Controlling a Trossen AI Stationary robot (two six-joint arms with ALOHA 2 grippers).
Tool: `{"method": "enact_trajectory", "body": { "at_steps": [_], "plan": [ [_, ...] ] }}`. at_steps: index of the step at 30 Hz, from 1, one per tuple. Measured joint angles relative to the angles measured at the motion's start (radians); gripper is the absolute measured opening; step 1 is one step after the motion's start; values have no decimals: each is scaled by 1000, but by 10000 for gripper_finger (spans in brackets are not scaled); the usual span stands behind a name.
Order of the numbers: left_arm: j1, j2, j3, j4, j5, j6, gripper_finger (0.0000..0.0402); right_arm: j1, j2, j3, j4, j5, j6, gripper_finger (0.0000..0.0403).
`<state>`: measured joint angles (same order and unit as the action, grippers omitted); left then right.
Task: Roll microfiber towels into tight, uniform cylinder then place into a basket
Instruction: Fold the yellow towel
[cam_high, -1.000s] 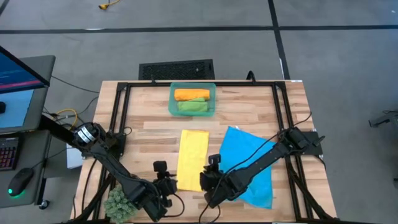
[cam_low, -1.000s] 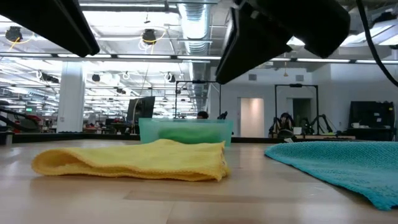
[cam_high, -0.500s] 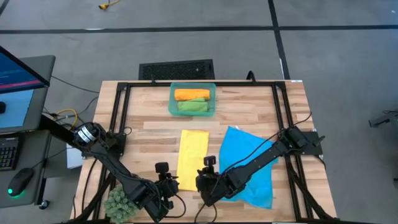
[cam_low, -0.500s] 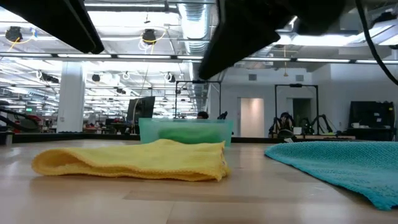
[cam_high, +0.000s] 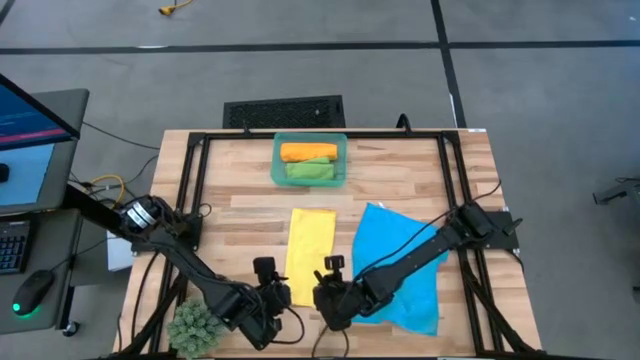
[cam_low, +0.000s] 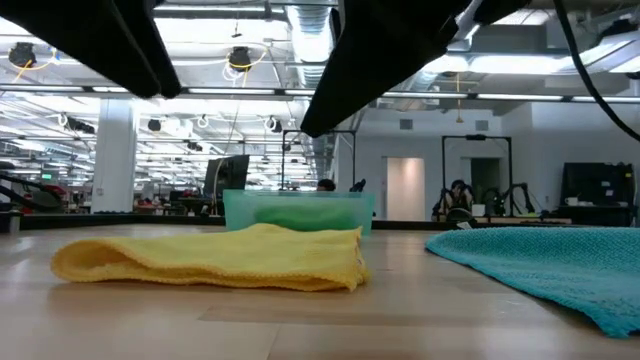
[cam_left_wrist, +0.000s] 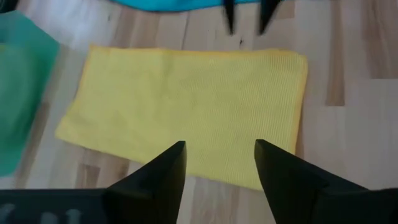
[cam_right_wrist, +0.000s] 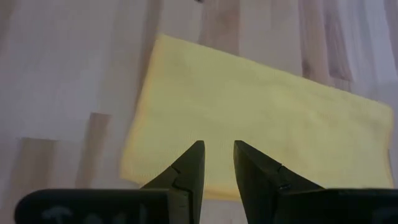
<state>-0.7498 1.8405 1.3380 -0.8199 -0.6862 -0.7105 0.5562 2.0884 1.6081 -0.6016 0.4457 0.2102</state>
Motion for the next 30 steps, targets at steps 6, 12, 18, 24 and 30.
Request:
{"method": "enact_trajectory", "body": {
  "at_steps": [6, 12, 18, 24, 30],
  "plan": [
    [-73, 90, -1, 2, -9, 89, 183, 92, 0, -26, 26, 6, 26, 108],
    [-127, 183, -1, 108, -59, 99, 183, 161, 0, -89, 112, 94, 26, 108],
    [-105, 222, -1, 130, -54, 118, 183, 152, 0, -107, 179, 74, 26, 108],
    [-72, 224, -1, 127, -36, 130, 183, 114, 0, -108, 184, -18, 26, 113],
    [-44, 224, -1, 116, 29, 132, 183, 81, 0, -108, 185, -53, -3, 159]
  ]
}}
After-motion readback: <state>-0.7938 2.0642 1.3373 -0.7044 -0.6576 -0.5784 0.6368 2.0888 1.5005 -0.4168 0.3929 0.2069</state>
